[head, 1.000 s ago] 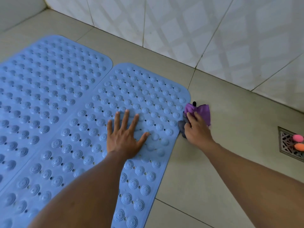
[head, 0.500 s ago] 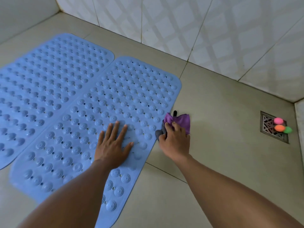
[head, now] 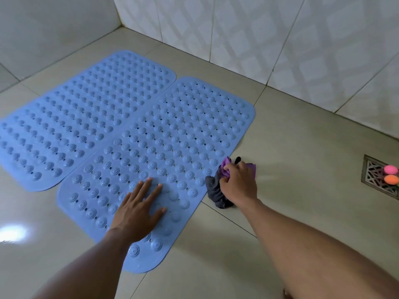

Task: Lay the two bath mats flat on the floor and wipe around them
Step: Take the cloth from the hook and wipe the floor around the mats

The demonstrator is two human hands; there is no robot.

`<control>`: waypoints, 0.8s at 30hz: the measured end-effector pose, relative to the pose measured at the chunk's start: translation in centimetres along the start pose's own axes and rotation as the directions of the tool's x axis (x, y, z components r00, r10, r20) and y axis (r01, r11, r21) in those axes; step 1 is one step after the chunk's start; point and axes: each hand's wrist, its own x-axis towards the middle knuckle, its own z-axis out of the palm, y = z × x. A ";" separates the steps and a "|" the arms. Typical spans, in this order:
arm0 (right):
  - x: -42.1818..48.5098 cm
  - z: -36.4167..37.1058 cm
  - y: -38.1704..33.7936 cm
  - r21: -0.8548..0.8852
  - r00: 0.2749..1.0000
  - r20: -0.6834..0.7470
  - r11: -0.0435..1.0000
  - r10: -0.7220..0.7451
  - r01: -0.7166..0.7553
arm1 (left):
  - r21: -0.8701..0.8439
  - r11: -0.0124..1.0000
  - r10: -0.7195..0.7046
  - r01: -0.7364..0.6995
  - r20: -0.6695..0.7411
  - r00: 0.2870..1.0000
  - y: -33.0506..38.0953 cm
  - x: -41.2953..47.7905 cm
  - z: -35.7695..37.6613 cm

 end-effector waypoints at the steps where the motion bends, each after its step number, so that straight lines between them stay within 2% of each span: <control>1: -0.1 0.2 -0.1 -0.009 1.000 -0.016 1.000 0.001 -0.001 | -0.004 1.000 -0.015 0.015 0.000 1.000 0.1 -0.5 0.1; 13: -4.9 3.5 -2.2 -0.017 0.996 -0.053 0.997 -0.072 0.072 | -0.052 0.984 -0.170 0.170 0.010 0.985 1.5 -4.9 1.3; 16: -5.9 4.0 -2.3 0.029 0.986 -0.003 0.986 -0.166 0.166 | -0.043 0.980 -0.194 0.195 0.040 0.980 2.1 -5.1 1.1; 19: -6.2 4.0 -2.1 0.002 0.955 0.041 0.956 -0.294 0.295 | -0.050 0.973 -0.220 0.223 0.067 0.973 3.0 -5.0 0.7; 21: -5.7 3.6 -2.3 0.002 0.941 -0.022 0.942 -0.336 0.337 | -0.030 0.970 -0.235 0.239 0.110 0.966 3.9 -4.9 0.3; 24: -3.0 3.3 -2.9 0.031 0.891 -0.225 0.911 -0.395 0.412 | -0.029 0.980 -0.192 0.198 0.143 0.971 6.2 -4.0 -0.7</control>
